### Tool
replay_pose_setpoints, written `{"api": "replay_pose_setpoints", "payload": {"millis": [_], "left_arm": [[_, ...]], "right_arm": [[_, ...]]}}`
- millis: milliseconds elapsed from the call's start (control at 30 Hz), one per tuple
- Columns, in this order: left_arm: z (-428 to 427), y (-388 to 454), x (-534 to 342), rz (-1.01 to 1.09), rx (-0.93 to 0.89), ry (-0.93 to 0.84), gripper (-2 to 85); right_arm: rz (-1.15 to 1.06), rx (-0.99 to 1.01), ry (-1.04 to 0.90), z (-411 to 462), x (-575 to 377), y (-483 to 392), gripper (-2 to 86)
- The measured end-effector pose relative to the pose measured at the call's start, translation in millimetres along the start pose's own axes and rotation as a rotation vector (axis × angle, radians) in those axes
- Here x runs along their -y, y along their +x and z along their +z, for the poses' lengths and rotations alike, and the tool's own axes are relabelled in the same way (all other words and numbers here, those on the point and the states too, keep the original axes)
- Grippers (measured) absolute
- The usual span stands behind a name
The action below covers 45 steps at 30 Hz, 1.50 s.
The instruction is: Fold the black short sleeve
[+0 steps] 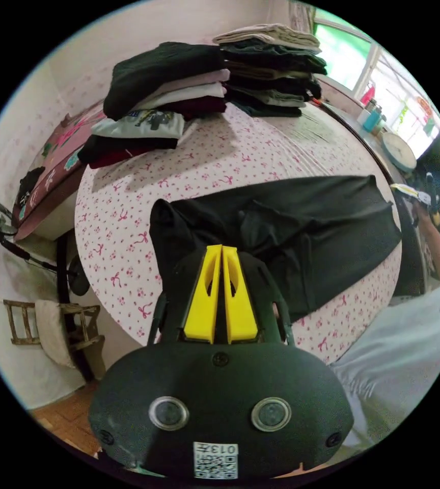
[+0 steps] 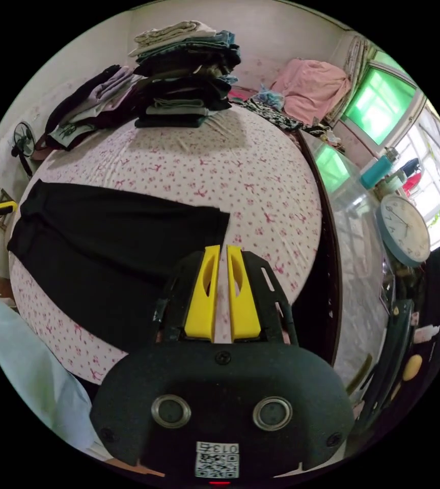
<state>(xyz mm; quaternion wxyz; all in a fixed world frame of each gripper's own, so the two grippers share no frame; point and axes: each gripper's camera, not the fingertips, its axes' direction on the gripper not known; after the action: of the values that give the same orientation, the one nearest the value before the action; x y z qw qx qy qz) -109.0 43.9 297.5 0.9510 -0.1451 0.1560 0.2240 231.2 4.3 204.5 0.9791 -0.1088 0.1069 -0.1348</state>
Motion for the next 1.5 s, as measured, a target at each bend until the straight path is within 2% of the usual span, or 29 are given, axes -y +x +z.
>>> {"api": "replay_pose_setpoints", "payload": {"millis": [167, 367, 433, 533, 633, 767, 900, 1000, 1100, 1233, 1367, 1500], "left_arm": [[38, -10, 41, -0.034, 0.026, -0.048, -0.2], [59, -41, 33, -0.048, 0.029, -0.124, -0.3], [52, -56, 23, -0.08, 0.048, -0.115, -0.3], [36, -79, 5, -0.125, 0.016, -0.063, -0.3], [27, -85, 0, -0.112, 0.016, -0.042, -0.3], [41, -79, -6, -0.013, 0.006, -0.177, -0.3], [23, -96, -14, -0.077, -0.004, -0.068, -0.3], [12, -109, -7, -0.114, -0.038, 0.036, -0.3], [21, -112, 12, -0.073, -0.04, 0.036, -0.3], [48, -121, 22, -0.062, -0.024, -0.056, -0.3], [53, -135, 8, -0.102, -0.049, -0.057, -0.3], [52, -141, -3, -0.115, -0.057, -0.038, -0.3]], "right_arm": [[-0.027, 0.08, -0.097, 48, 34, -24, 0.6], [0.059, 0.053, -0.171, 67, 29, -14, 0.1], [0.06, 0.007, -0.154, 61, 27, -15, 0.1], [0.001, 0.045, -0.094, 50, 37, -39, 0.3], [-0.132, 0.2, -0.021, 48, 62, -95, 1.1], [-0.389, 0.45, 0.012, 58, 100, -205, 2.9], [-0.534, 0.595, -0.024, 74, 130, -290, 5.2], [-0.591, 0.623, -0.057, 89, 148, -335, 6.7], [-0.594, 0.633, -0.095, 107, 164, -367, 7.7], [-0.588, 0.624, -0.17, 133, 178, -394, 7.8], [-0.589, 0.585, -0.233, 151, 179, -409, 2.7], [-0.403, 0.659, -0.177, 146, 168, -381, 1.5]]}}
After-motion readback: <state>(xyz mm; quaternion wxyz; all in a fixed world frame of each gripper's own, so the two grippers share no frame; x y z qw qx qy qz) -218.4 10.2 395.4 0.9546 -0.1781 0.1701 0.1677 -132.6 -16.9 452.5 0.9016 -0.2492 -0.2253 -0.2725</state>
